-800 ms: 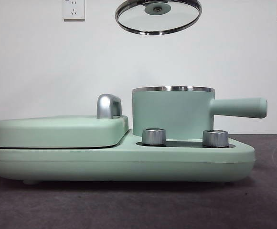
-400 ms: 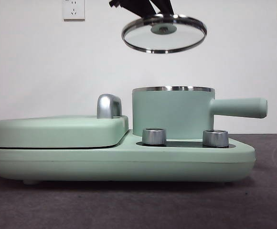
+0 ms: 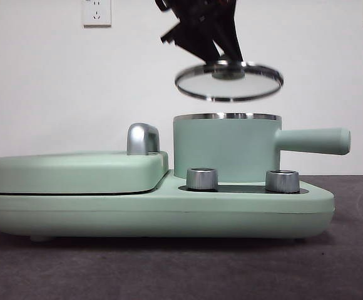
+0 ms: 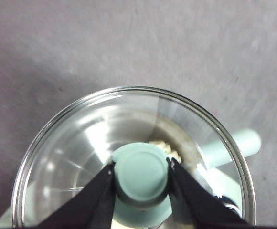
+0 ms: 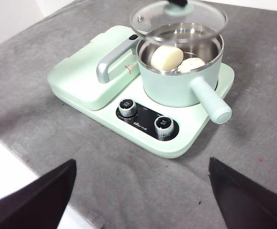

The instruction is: Put the buns in a small steamer

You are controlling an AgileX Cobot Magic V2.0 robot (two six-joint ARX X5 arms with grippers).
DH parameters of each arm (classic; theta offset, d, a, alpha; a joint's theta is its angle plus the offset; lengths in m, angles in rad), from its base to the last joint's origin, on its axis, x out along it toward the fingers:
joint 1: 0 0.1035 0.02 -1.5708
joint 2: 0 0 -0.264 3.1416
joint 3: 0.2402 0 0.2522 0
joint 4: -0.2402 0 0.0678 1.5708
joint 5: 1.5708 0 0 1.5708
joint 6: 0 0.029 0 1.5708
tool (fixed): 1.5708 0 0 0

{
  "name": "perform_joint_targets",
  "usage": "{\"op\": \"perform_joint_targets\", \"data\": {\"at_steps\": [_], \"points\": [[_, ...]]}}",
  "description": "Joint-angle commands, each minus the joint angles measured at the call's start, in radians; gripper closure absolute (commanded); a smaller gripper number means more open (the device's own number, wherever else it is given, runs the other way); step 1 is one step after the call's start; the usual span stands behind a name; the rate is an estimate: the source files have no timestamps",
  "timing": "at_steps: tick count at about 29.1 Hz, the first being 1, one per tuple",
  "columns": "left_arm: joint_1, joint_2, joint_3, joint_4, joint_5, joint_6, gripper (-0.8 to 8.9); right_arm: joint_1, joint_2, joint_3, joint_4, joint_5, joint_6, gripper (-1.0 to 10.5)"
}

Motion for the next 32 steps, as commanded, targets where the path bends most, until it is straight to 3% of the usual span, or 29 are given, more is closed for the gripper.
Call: {"op": "perform_joint_targets", "data": {"at_steps": [1, 27, 32], "points": [[-0.016, 0.021, 0.029, 0.021, 0.006, 0.019, 7.98, 0.008, -0.001, 0.006, 0.011, -0.004, -0.036, 5.1], [-0.011, 0.12, 0.029, 0.015, -0.048, 0.021, 7.98, 0.008, -0.001, 0.006, 0.011, -0.002, -0.031, 5.1], [-0.011, 0.121, 0.029, -0.003, -0.055, 0.071, 7.98, 0.008, -0.001, 0.006, 0.011, -0.002, -0.028, 5.1]]}}
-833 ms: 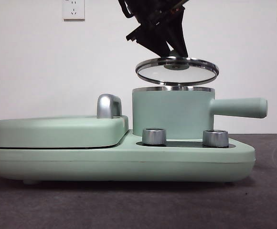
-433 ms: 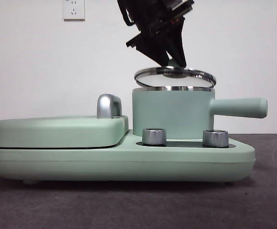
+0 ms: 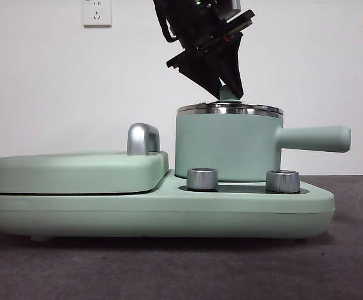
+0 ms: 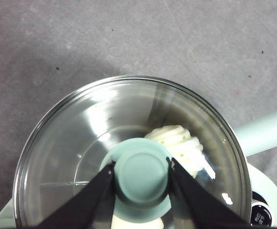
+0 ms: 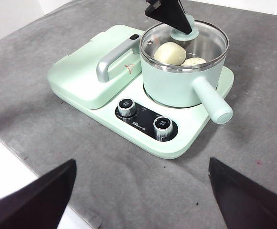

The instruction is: Put the buns in a small steamer

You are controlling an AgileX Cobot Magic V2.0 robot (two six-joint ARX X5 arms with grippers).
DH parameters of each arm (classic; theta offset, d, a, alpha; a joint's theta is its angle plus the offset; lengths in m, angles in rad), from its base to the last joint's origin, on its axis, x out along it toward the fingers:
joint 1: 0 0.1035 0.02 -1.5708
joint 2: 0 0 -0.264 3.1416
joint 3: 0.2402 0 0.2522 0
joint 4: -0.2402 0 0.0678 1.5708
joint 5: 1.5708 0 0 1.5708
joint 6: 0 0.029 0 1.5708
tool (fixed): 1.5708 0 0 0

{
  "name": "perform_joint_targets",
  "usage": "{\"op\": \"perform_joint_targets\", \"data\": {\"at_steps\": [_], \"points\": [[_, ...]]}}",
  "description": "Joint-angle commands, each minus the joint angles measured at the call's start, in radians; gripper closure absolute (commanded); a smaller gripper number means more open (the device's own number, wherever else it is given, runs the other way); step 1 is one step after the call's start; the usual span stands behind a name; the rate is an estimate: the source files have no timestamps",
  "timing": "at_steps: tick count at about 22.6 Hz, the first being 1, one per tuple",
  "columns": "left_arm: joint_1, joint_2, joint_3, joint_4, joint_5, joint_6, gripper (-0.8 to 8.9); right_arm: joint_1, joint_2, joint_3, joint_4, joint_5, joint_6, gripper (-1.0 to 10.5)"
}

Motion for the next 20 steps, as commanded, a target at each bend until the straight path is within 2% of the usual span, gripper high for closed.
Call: {"op": "perform_joint_targets", "data": {"at_steps": [1, 4, 5, 6, 8, 9, 11, 14, 17, 20], "points": [[-0.006, 0.045, 0.029, -0.014, -0.009, 0.034, 7.97, 0.008, -0.001, 0.006, 0.011, -0.002, -0.007, 5.1], [-0.006, 0.044, 0.029, -0.034, -0.008, 0.007, 7.49, 0.008, -0.001, 0.006, 0.011, -0.002, -0.007, 5.1], [-0.006, 0.043, 0.033, -0.034, -0.008, -0.013, 6.95, 0.008, -0.001, 0.006, 0.011, -0.002, -0.007, 5.1], [-0.006, 0.04, 0.039, -0.034, -0.008, -0.036, 5.76, 0.008, -0.001, 0.006, 0.011, -0.002, -0.007, 5.1], [-0.006, 0.029, 0.052, -0.041, -0.008, -0.072, 4.07, 0.008, -0.001, 0.006, 0.011, -0.002, -0.007, 5.1], [-0.005, 0.018, 0.061, -0.055, -0.008, -0.084, 3.82, 0.008, -0.001, 0.006, 0.011, -0.002, -0.007, 5.1], [-0.005, -0.02, 0.078, -0.11, -0.008, -0.095, 3.75, 0.008, -0.001, 0.006, 0.011, -0.002, -0.007, 5.1], [-0.005, -0.12, 0.08, -0.24, -0.008, -0.185, 3.75, 0.008, -0.001, 0.006, 0.011, -0.002, -0.007, 5.1], [-0.005, -0.225, 0.075, -0.4, -0.008, -0.203, 3.75, 0.008, -0.001, 0.006, 0.011, -0.003, -0.008, 5.1], [-0.005, -0.38, -0.011, -0.447, -0.008, -0.214, 3.75, 0.008, -0.001, 0.006, 0.011, -0.003, -0.008, 5.1]]}}
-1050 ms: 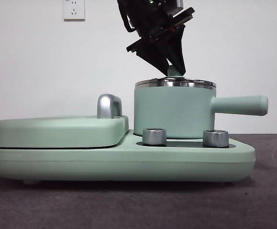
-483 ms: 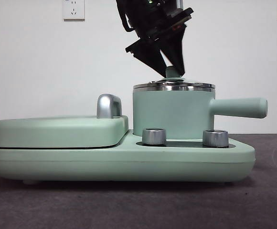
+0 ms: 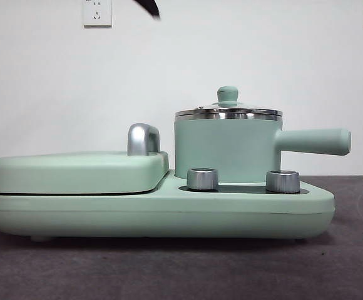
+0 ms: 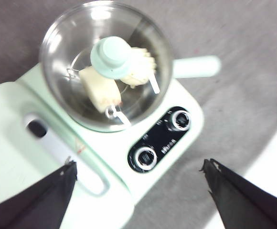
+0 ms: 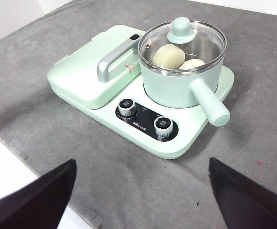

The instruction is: Put the buns in a small steamer

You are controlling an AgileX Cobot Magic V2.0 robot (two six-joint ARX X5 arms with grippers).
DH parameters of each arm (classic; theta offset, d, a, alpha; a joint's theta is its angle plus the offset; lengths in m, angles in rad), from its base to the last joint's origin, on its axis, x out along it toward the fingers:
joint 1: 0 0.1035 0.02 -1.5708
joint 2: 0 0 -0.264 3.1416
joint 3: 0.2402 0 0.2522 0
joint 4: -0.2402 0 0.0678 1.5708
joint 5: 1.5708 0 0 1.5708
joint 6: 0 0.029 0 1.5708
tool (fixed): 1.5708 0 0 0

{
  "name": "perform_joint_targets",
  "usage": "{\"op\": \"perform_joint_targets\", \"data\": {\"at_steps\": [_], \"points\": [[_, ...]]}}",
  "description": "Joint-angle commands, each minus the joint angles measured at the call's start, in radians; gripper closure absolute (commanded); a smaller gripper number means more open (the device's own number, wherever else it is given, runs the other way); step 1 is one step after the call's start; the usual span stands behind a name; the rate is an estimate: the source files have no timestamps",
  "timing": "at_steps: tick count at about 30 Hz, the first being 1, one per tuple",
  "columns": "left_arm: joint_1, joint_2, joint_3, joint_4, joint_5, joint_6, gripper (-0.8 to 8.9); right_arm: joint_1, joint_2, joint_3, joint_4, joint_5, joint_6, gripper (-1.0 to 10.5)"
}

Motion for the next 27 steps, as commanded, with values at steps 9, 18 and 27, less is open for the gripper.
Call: {"op": "perform_joint_targets", "data": {"at_steps": [9, 18, 27], "points": [[0.003, -0.565, -0.625, 0.063, -0.002, -0.029, 3.77, 0.008, -0.001, 0.006, 0.011, -0.002, -0.009, 5.1], [0.008, -1.077, -1.13, 0.358, -0.002, -0.149, 3.77, 0.008, -0.001, 0.006, 0.011, -0.023, -0.012, 5.1], [0.008, -1.405, -1.343, 0.482, -0.002, -0.249, 3.89, 0.008, -0.001, 0.006, 0.011, -0.024, -0.01, 5.1]]}}
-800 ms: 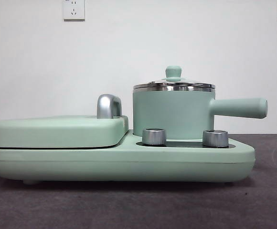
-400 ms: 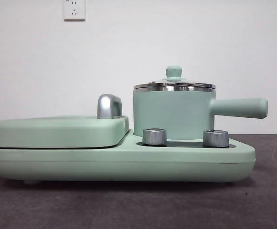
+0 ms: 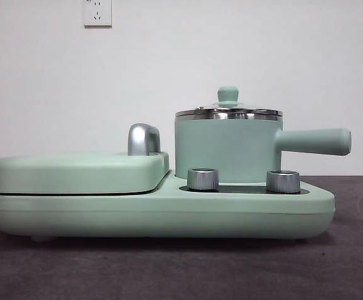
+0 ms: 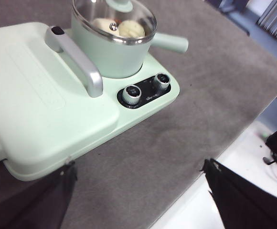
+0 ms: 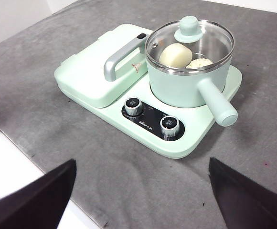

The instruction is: Put the buns in a small steamer

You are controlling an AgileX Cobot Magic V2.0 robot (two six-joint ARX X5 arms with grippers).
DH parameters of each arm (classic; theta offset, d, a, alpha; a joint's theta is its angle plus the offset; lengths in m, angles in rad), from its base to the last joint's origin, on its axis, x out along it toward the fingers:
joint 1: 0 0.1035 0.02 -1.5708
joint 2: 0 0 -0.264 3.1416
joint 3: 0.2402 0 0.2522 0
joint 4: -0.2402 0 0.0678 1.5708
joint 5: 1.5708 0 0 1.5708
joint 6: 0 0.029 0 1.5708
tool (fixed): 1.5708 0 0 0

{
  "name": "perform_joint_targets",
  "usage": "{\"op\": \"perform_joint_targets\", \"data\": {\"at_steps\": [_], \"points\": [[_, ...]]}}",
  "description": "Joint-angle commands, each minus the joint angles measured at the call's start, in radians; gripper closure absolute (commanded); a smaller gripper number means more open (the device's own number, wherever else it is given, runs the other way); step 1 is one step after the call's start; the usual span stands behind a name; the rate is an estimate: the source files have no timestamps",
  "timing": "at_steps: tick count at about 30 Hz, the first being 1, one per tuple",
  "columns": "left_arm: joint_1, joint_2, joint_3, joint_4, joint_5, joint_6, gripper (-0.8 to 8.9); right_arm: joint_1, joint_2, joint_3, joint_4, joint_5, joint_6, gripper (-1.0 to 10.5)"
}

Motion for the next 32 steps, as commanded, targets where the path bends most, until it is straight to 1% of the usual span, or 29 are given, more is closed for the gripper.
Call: {"op": "perform_joint_targets", "data": {"at_steps": [1, 2, 3, 4, 5, 6, 7, 24, 27, 29, 32], "points": [[-0.005, -0.034, 0.002, 0.011, -0.002, -0.031, 4.15, 0.008, -0.001, 0.006, 0.01, 0.0, -0.009, 5.1], [-0.005, -0.042, 0.002, 0.011, -0.002, -0.034, 4.54, 0.008, -0.001, 0.006, 0.01, 0.0, -0.007, 5.1], [-0.005, -0.047, 0.002, 0.012, -0.002, -0.034, 5.21, 0.008, -0.001, 0.006, 0.01, 0.0, -0.007, 5.1], [-0.005, -0.048, 0.002, 0.011, -0.002, -0.032, 6.78, 0.008, -0.001, 0.006, 0.01, -0.001, -0.007, 6.0], [-0.005, -0.048, 0.002, 0.011, -0.002, -0.028, 8.21, 0.008, -0.001, 0.006, 0.009, -0.002, -0.007, 7.3], [-0.005, -0.048, 0.002, 0.012, -0.004, -0.028, 7.88, 0.008, -0.001, 0.006, 0.008, -0.002, -0.008, 9.4], [-0.005, -0.045, 0.002, 0.014, -0.015, -0.029, 7.99, 0.008, -0.001, 0.006, 0.01, -0.005, -0.007, 9.1], [-0.003, -0.047, -0.003, 0.044, -0.018, -0.032, 7.94, 0.008, -0.001, 0.006, 0.01, 0.0, -0.003, 9.3], [0.037, -0.055, -0.028, 0.055, -0.013, -0.032, 7.94, 0.008, -0.001, 0.006, 0.011, 0.0, -0.003, 9.3], [0.096, -0.06, -0.069, 0.092, -0.013, -0.032, 7.94, 0.008, -0.001, 0.006, 0.011, 0.0, -0.003, 9.3], [0.209, -0.102, -0.183, 0.212, -0.013, -0.032, 7.94, 0.008, -0.001, 0.006, 0.011, 0.0, -0.003, 9.3]]}}
